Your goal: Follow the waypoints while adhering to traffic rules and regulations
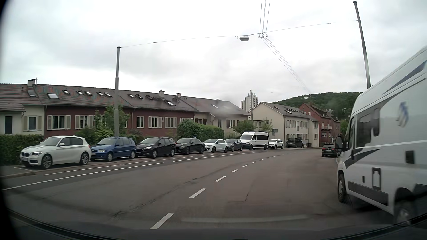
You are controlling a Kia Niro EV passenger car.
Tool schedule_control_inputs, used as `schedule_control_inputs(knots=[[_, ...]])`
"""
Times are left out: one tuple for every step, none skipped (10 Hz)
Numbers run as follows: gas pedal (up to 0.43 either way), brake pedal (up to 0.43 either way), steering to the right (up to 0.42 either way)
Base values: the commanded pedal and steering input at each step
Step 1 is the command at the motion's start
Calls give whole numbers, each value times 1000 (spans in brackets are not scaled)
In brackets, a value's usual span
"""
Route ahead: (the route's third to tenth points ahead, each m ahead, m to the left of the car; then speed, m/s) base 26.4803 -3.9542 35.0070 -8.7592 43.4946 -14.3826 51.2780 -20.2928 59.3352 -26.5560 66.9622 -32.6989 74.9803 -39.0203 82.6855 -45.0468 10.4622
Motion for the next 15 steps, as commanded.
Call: schedule_control_inputs(knots=[[20,0,81],[28,0,84],[28,0,84],[28,0,84],[28,0,85],[28,0,85],[28,0,86],[28,0,89],[28,0,90],[0,0,91],[0,0,90],[0,0,89],[0,0,88],[0,0,85],[0,0,80]])
